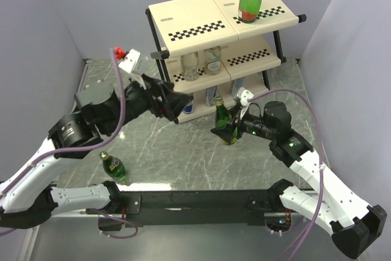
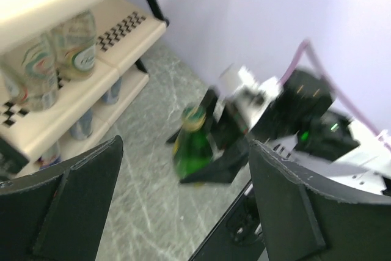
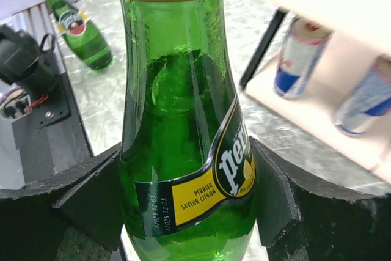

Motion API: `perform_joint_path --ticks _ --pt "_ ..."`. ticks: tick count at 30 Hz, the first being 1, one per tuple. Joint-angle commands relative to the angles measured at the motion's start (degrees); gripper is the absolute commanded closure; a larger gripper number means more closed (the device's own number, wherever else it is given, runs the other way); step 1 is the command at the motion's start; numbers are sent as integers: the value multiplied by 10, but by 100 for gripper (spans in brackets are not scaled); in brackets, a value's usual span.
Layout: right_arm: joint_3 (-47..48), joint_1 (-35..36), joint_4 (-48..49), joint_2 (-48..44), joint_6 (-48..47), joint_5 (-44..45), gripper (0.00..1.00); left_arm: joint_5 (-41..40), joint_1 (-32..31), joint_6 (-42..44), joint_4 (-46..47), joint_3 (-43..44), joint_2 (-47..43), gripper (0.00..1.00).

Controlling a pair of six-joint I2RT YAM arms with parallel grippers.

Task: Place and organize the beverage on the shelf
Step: Place the drink on the shelf.

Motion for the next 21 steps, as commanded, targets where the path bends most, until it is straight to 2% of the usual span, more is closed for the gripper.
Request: perform_joint_path --ticks 1,8,16,21 --pt "87 -30 30 -25 -20 -28 100 -9 -1 26 -15 -44 -16 11" --pt "226 -71 -58 1 -27 -9 100 -68 -1 69 12 -173 -65 9" --pt "363 -85 -66 66 0 38 100 -161 -2 116 61 -331 -108 9" --pt "476 -86 -68 144 11 83 100 -198 -2 135 87 -413 -126 8"
